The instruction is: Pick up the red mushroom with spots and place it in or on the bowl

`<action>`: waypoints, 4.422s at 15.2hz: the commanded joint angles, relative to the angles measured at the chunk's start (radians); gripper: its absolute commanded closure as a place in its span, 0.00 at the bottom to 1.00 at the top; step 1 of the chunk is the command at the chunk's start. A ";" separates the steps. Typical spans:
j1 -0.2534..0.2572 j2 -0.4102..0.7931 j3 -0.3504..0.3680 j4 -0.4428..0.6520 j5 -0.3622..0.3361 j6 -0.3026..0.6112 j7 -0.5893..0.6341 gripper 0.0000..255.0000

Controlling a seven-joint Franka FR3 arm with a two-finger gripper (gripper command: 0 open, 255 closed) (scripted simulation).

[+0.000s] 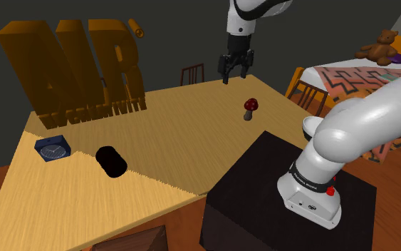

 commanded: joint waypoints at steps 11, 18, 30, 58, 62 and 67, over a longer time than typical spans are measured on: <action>-0.114 0.433 -0.010 0.154 -0.196 0.166 0.211 0.00; -0.156 0.669 -0.060 0.293 -0.305 0.194 0.329 0.00; -0.217 1.046 -0.183 0.601 -0.411 0.159 0.467 0.00; -0.274 1.226 -0.246 0.705 -0.441 0.205 0.512 1.00; -0.274 1.215 -0.247 0.702 -0.441 0.198 0.508 1.00; -0.269 1.165 -0.250 0.693 -0.442 0.161 0.492 1.00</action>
